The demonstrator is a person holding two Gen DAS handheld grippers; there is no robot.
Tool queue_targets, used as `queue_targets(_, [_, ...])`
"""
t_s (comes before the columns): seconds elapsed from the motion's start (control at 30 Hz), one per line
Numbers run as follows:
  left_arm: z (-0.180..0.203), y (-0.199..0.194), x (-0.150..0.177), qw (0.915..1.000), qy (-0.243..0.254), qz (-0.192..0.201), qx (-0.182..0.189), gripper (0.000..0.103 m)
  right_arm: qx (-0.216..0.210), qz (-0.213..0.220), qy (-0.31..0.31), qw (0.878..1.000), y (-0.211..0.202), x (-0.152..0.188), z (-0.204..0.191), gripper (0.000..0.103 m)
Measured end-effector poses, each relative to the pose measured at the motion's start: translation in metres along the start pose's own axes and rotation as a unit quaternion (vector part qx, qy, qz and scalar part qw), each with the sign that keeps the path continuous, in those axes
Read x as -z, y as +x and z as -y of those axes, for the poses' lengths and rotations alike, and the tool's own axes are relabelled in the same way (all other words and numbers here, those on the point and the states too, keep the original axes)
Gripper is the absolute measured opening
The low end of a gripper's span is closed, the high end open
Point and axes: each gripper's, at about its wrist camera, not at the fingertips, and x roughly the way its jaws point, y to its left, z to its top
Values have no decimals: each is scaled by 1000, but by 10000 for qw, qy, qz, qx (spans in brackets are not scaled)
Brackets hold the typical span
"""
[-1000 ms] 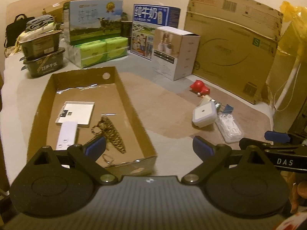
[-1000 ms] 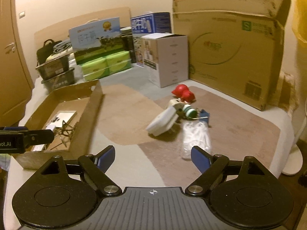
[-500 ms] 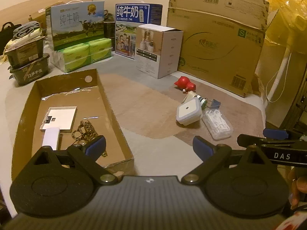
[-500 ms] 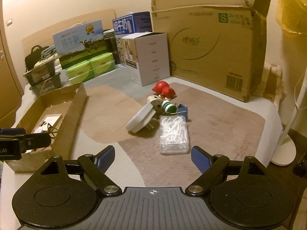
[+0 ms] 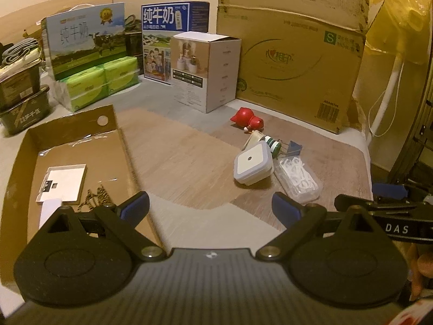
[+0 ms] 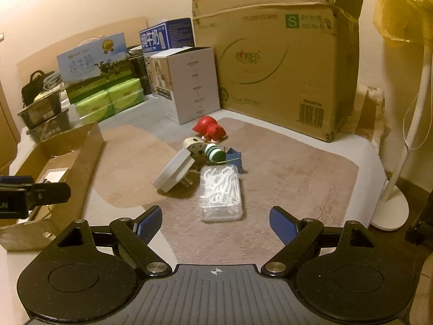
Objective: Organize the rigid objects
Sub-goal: 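Grasp the clear box of floss picks with the right tool while the left tool approaches the white night light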
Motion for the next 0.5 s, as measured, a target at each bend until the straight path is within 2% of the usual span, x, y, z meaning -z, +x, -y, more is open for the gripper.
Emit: queue_targets(0.5, [10, 50, -11, 9994, 40, -277, 195, 96, -29, -159, 32, 9999, 30, -2, 10, 86])
